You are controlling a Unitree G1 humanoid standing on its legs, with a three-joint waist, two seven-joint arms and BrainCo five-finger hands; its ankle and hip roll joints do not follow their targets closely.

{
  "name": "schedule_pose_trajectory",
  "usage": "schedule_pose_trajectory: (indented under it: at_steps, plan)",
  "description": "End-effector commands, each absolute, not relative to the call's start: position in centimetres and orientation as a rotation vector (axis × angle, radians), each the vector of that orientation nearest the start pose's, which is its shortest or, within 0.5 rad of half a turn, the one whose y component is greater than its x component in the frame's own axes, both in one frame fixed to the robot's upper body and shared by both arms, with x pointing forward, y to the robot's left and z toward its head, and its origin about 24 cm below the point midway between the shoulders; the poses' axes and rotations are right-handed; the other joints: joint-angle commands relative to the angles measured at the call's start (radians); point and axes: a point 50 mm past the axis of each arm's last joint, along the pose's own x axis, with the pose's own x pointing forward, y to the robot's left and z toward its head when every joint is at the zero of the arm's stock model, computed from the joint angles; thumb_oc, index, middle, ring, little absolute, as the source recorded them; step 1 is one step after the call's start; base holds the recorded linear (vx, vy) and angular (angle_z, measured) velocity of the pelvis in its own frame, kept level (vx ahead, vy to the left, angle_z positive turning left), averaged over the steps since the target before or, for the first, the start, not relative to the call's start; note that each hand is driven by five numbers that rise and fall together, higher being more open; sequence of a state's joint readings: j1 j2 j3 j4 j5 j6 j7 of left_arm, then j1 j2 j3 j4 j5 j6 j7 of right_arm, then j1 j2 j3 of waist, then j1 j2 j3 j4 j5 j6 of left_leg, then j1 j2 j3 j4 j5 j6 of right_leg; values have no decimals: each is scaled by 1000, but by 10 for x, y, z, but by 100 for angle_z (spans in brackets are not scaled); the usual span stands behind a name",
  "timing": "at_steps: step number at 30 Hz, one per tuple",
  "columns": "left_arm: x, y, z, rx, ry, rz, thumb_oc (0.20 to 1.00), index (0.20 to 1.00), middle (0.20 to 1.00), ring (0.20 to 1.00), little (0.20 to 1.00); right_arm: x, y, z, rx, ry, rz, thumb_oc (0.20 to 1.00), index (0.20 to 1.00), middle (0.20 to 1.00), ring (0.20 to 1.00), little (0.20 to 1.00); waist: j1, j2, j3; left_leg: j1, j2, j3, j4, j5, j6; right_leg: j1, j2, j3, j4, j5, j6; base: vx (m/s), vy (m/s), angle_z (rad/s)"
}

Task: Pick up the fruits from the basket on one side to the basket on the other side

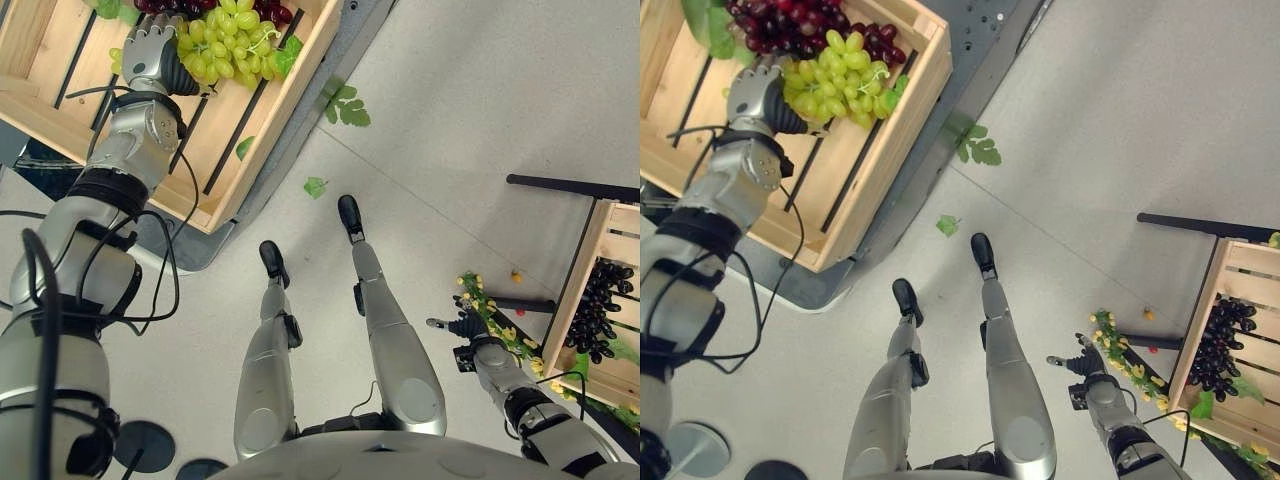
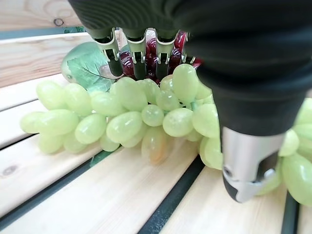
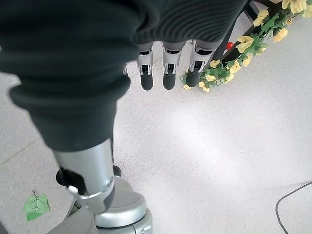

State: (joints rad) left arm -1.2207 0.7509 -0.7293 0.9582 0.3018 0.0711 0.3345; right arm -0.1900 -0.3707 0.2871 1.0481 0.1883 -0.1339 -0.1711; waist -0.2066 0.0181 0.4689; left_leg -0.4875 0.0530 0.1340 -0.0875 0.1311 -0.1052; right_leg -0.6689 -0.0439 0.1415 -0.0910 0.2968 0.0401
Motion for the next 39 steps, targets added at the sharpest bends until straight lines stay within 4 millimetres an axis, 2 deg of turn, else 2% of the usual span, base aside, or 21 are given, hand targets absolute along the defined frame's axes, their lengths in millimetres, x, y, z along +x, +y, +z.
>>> schedule_pose_trajectory:
  at_steps: [1, 23, 24, 26, 27, 39]
  plan:
    - [401, 254, 304, 1439, -331, 534, 1000, 1000, 1000, 1000, 1000, 182, -272, -106, -428, 770, -191, 1000, 1000, 1000, 1000, 1000, -9, -14, 4, -41, -39, -21, 0, -8, 19, 13, -19, -58, 4, -87, 111, 0, 0, 0]
    - [405, 247, 314, 1407, -340, 555, 1000, 1000, 1000, 1000, 1000, 187, -269, -100, -414, 718, -191, 1000, 1000, 1000, 1000, 1000, -25, -21, 5, -58, -37, -11, 0, -9, 22, -9, -14, -53, 4, -88, 112, 0, 0, 0]
    - [405, 248, 314, 1404, -336, 556, 950, 950, 950, 950, 950, 187, -269, -100, -415, 716, -191, 1000, 1000, 1000, 1000, 1000, -26, -21, 5, -58, -37, -11, 0, -9, 22, -10, -13, -52, 4, -88, 112, 0, 0, 0]
    - [405, 248, 314, 1399, -336, 557, 432, 432, 432, 432, 432, 186, -270, -100, -417, 715, -191, 1000, 1000, 1000, 1000, 1000, -27, -22, 4, -61, -37, -10, 0, -10, 22, -12, -13, -52, 4, -87, 113, 0, 0, 0]
    - [405, 248, 314, 1393, -334, 559, 200, 200, 200, 200, 200, 187, -269, -100, -416, 713, -191, 1000, 1000, 1000, 1000, 1000, -27, -22, 4, -61, -37, -11, 0, -10, 22, -13, -13, -52, 4, -87, 112, 0, 0, 0]
    - [406, 251, 308, 1335, -318, 560, 200, 200, 200, 200, 200, 186, -270, -99, -416, 706, -197, 1000, 1000, 1000, 1000, 1000, -29, -24, 3, -67, -36, -12, 0, -11, 23, -24, -12, -51, 4, -87, 112, 0, 0, 0]
